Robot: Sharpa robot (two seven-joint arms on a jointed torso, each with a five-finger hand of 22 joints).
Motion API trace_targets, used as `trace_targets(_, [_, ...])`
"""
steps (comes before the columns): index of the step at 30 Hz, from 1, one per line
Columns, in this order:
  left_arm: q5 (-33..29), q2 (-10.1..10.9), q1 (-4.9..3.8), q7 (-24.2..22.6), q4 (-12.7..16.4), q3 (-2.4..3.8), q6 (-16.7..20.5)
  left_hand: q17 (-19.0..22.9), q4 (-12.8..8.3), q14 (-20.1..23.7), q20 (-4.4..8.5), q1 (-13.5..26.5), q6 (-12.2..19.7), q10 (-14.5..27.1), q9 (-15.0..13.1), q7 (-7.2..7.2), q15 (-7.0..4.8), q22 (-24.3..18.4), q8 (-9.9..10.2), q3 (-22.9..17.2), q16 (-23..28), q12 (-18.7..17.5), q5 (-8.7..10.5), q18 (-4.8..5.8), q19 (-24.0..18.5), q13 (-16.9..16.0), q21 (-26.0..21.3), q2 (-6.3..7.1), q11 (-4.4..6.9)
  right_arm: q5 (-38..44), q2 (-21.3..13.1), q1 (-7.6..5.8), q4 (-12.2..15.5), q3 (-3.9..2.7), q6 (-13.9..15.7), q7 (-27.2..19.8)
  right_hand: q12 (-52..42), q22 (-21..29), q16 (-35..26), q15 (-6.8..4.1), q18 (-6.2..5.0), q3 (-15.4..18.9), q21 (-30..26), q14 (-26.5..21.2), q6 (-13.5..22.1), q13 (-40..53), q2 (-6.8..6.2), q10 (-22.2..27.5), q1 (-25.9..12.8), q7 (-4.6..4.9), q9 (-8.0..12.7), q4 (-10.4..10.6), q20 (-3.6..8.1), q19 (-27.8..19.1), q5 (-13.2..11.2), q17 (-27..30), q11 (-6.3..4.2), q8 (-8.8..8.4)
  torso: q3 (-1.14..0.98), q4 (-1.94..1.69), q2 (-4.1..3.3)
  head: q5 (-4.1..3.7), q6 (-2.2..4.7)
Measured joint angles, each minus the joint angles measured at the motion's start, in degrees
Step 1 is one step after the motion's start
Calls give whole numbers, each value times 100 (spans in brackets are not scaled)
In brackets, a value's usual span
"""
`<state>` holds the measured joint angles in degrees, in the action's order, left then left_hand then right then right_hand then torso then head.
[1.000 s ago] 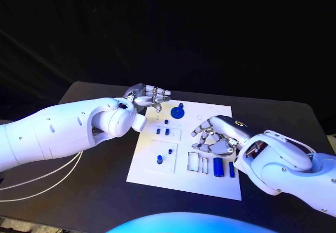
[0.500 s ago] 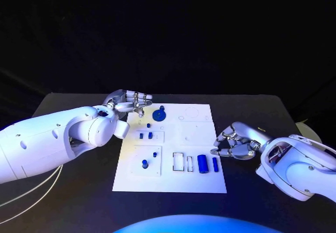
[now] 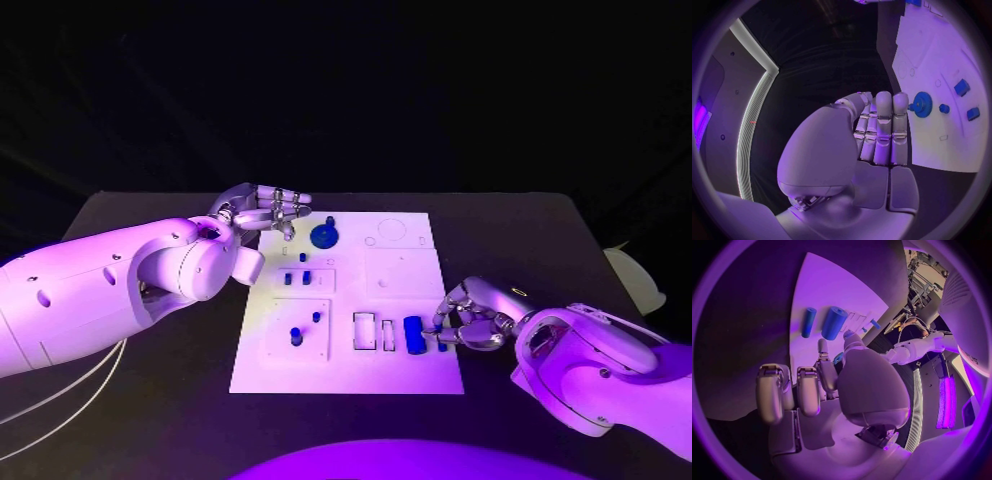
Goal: Assemble the parts on the task board
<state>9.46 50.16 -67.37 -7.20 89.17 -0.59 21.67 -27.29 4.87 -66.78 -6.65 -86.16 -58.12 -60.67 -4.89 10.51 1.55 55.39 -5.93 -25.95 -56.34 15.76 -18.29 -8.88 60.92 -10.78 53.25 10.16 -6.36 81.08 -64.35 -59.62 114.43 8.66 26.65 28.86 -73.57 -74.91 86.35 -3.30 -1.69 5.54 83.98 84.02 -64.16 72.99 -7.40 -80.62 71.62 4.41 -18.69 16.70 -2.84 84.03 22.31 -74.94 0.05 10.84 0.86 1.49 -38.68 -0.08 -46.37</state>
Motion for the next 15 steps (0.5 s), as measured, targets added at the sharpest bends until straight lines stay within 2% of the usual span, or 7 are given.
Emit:
trace_targets(4, [0, 5, 0, -2, 6, 0, -9, 5, 0, 0, 0, 0, 0, 0, 0, 0, 0, 0, 0, 0, 0, 0, 0, 0, 0, 0, 0, 0, 0, 87, 137, 46, -65, 0, 56, 93, 0, 0, 0, 0, 0, 47, 0, 0, 0, 8, 0, 0, 0, 0, -16, 1, 0, 0, 0, 0, 0, 0, 3, 1, -1, 1, -28])
trace_targets(13, [0, 18, 0, -7, 17, 0, -23, 5, 0, 0, 0, 0, 0, 0, 0, 0, 0, 0, 0, 0, 0, 0, 0, 1, 0, 1, 0, 0, 0, 234, 360, 134, -215, -1, 115, 237, -17, 1, 0, 0, 0, 212, 0, 0, 21, 63, 89, 0, -224, -21, -121, 8, -1, -1, 54, 1, 0, 45, 2, 3, -2, 16, -60])
trace_targets(15, [0, 20, 0, -7, 18, -1, -24, 5, 0, 0, 0, 0, 0, 0, -1, 0, 0, 0, 0, 0, 0, 0, 0, 0, 0, 1, 0, 0, 0, 254, 405, 160, -241, -1, 117, 255, -24, 1, -1, 0, 0, 244, 0, 0, 21, 65, 60, 0, -255, -21, -135, 21, -1, -1, 54, 1, 0, 50, 2, 4, -2, 24, -66])
